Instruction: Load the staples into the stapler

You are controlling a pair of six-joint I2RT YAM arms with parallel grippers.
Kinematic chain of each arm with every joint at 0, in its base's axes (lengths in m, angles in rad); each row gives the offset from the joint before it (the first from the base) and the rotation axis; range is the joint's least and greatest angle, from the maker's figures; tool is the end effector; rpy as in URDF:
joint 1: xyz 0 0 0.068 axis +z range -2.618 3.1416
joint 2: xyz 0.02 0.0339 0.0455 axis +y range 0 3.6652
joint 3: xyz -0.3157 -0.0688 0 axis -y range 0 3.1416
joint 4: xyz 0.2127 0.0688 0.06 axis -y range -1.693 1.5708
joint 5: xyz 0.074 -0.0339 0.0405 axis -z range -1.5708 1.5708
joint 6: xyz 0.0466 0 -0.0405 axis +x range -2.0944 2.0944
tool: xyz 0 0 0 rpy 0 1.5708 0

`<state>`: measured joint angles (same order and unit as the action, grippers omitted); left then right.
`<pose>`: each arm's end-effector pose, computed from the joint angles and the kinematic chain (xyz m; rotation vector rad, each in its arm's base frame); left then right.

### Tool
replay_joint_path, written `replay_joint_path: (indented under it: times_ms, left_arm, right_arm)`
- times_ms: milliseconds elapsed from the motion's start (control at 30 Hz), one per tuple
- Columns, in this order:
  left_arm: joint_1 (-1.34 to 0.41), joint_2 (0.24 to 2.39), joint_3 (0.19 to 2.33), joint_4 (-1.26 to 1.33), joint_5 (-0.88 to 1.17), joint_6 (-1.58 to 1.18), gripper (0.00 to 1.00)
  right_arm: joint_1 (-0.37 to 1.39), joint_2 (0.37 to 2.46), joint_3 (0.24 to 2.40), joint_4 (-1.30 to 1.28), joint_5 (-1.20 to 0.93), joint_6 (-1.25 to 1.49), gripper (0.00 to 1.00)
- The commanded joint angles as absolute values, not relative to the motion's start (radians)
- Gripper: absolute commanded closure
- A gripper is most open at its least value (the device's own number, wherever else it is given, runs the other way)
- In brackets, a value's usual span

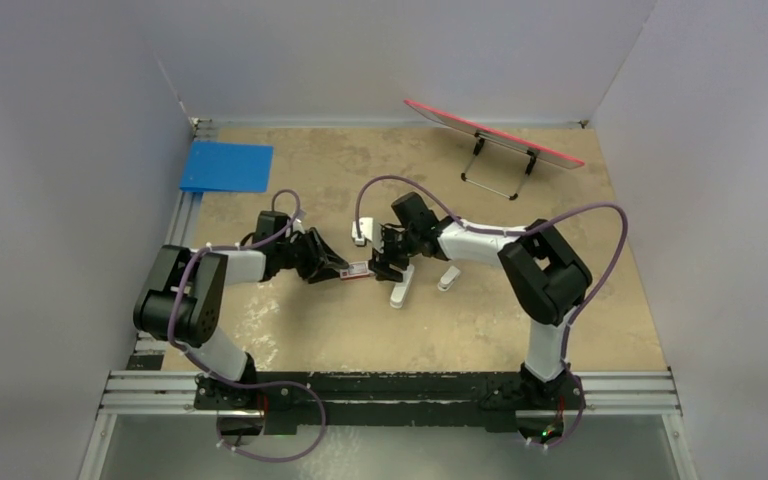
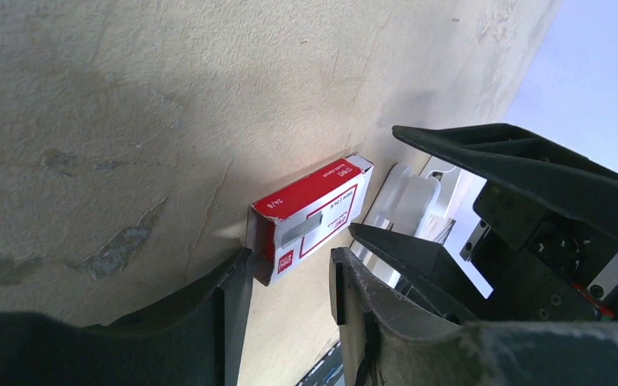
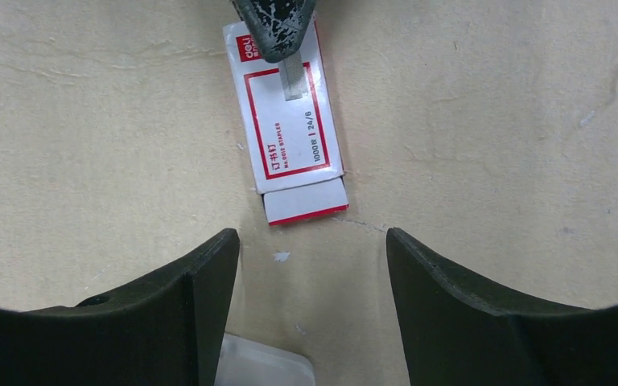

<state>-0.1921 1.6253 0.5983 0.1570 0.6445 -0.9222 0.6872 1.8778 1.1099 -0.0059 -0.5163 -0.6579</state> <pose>0.2600 -0.0791 0.1927 -0.6330 2.5465 -1.2415 0.2884 0.2665 0.2298 -1.6218 1.6288 0.6172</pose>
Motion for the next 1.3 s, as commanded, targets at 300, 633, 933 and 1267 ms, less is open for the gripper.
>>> replay_joint_path:
  times_ms: [300,633,933,1267]
  left_arm:
    - [-0.189,1.637,0.641,0.190,0.680,-0.896,0.62]
    - [-0.189,1.654,0.653,0.212,0.717,-0.899,0.72]
    - [-0.189,1.690,0.683,0.221,0.749,-0.910,0.72]
    - [-0.186,1.681,0.682,0.172,0.706,-0.886,0.66]
  right_arm:
    - [0.690,1.953,1.240,-0.106,-0.539,-0.741,0.38]
    - [0.705,1.975,1.266,-0.156,-0.588,-0.762,0.42]
    - [0.736,1.965,1.236,-0.102,-0.528,-0.743,0.50]
    - [0.737,1.942,1.216,-0.125,-0.455,-0.744,0.39]
